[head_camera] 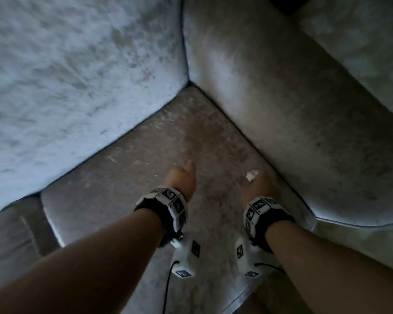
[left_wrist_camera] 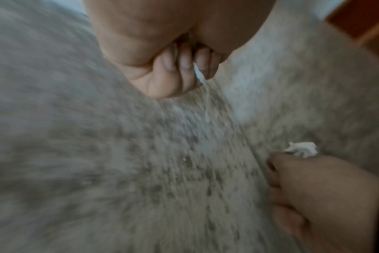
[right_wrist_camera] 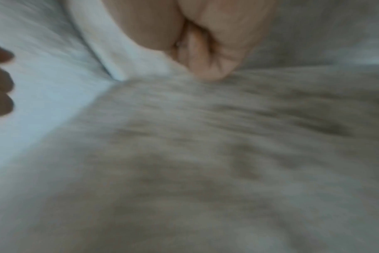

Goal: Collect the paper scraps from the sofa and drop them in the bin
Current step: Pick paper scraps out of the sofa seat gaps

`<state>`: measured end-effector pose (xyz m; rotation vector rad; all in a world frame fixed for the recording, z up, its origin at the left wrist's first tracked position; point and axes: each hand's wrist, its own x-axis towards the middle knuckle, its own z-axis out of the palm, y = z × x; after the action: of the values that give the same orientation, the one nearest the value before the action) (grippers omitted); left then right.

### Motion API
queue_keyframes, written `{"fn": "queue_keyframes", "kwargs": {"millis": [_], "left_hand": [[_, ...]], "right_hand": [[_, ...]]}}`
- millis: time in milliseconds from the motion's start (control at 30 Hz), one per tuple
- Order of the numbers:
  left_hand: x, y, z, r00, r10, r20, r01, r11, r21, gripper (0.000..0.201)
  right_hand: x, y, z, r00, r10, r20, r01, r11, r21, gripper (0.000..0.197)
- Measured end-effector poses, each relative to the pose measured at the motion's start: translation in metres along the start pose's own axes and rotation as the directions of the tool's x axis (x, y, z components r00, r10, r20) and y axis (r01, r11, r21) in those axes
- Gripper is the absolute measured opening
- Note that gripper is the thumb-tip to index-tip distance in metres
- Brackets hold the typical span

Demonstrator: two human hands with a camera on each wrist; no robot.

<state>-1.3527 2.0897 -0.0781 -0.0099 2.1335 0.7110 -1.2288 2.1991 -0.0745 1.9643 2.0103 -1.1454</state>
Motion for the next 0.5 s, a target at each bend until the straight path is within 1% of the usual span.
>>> {"fn": "queue_keyframes", "kwargs": {"millis": [33,67,100,133,167,200,233,267,300,333,400,500], "left_hand": [[-0.013,-0.009,-0.019,1.0,-0.009,-0.011,0.009,0.999,-0.052,0.056],[-0.031,-0.014,-0.042,1.0,-0.011,-0.028,0.009,0.998,-0.065,0.056],[-0.05,-0.017,-0.068,0.999,-0.006,-0.052,0.004,0.999,-0.039,0.056],[-0.072,-0.017,-0.096,0.997,0.006,-0.078,-0.005,1.0,0.004,0.057],[-0.094,-0.015,-0.125,0.995,0.022,-0.1,-0.017,0.999,0.046,0.058],[-0.118,-0.013,-0.153,0.991,0.05,-0.121,-0.04,0.995,0.088,0.059],[-0.141,-0.013,-0.18,0.987,0.068,-0.148,-0.049,0.99,0.129,0.059],[-0.163,-0.014,-0.206,0.979,0.084,-0.188,-0.054,0.986,0.161,0.059],[-0.184,-0.015,-0.229,0.968,0.096,-0.231,-0.053,0.982,0.183,0.06],[-0.206,-0.018,-0.25,0.956,0.106,-0.275,-0.049,0.977,0.207,0.062],[-0.254,-0.024,-0.285,0.93,0.102,-0.353,-0.012,0.968,0.249,0.062],[-0.322,-0.038,-0.318,0.895,0.069,-0.44,0.052,0.965,0.258,0.057]], "right_hand": [[-0.024,-0.022,0.001,0.997,-0.075,0.024,0.074,0.997,0.024,0.033],[-0.046,-0.043,0.003,0.988,-0.144,0.055,0.143,0.989,0.03,0.035],[-0.07,-0.065,0.002,0.974,-0.207,0.091,0.206,0.978,0.028,0.036],[-0.094,-0.088,-0.001,0.948,-0.292,0.124,0.293,0.956,0.015,0.037],[-0.12,-0.114,-0.006,0.905,-0.39,0.172,0.398,0.917,-0.012,0.037],[-0.145,-0.138,-0.01,0.851,-0.454,0.265,0.484,0.873,-0.056,0.039],[-0.172,-0.16,-0.016,0.783,-0.493,0.378,0.562,0.822,-0.091,0.043],[-0.2,-0.183,-0.023,0.721,-0.506,0.473,0.627,0.767,-0.136,0.049],[-0.225,-0.201,-0.029,0.67,-0.518,0.532,0.677,0.72,-0.152,0.054],[-0.253,-0.219,-0.037,0.616,-0.526,0.587,0.722,0.674,-0.155,0.054],[-0.305,-0.246,-0.052,0.506,-0.544,0.67,0.817,0.55,-0.171,0.044],[-0.375,-0.268,-0.069,0.339,-0.554,0.761,0.915,0.382,-0.129,0.039]]}}
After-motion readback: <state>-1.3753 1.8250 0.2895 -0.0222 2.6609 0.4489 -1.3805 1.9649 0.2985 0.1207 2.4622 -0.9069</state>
